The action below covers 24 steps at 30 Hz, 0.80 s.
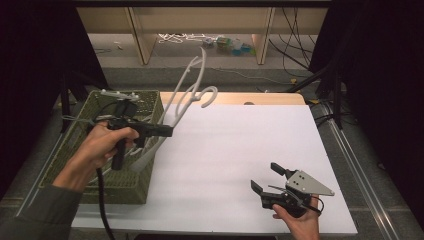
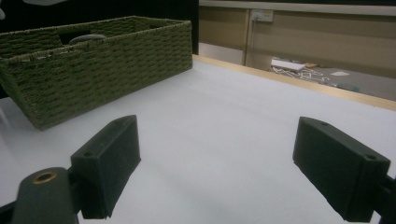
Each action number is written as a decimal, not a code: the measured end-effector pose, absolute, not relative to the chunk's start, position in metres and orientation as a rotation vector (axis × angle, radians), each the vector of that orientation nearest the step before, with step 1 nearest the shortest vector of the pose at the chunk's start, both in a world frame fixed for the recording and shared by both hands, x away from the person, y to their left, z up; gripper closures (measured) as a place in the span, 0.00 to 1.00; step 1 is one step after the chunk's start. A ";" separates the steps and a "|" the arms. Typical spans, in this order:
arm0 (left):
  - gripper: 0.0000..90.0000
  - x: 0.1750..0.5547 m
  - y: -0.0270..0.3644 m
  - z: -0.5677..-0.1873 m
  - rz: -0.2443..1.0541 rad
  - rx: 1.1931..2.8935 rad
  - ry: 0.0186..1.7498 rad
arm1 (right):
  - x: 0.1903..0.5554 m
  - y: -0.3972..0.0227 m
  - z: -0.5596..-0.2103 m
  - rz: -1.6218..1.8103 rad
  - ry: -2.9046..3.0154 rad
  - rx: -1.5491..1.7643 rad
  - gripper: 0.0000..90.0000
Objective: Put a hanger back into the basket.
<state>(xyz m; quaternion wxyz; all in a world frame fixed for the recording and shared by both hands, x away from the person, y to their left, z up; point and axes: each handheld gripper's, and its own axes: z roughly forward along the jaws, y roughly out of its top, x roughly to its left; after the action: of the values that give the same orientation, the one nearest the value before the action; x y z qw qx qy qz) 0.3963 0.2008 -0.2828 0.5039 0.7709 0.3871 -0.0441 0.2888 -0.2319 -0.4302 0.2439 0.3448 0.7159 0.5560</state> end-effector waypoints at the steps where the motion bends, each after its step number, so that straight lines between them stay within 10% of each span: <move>1: 0.91 0.395 0.207 -0.280 -0.093 1.858 0.937 | 0.289 -0.232 -0.430 1.519 1.956 0.943 0.17; 24: 0.91 0.370 0.308 -0.297 0.012 1.866 1.078 | 0.291 -0.230 -0.431 1.524 1.966 0.948 0.17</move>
<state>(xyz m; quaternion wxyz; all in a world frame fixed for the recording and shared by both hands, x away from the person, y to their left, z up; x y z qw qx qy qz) 0.3704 0.3076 -0.2974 0.4732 0.7628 0.4407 0.0050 0.2908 -0.2299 -0.4315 0.2374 0.3460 0.7175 0.5561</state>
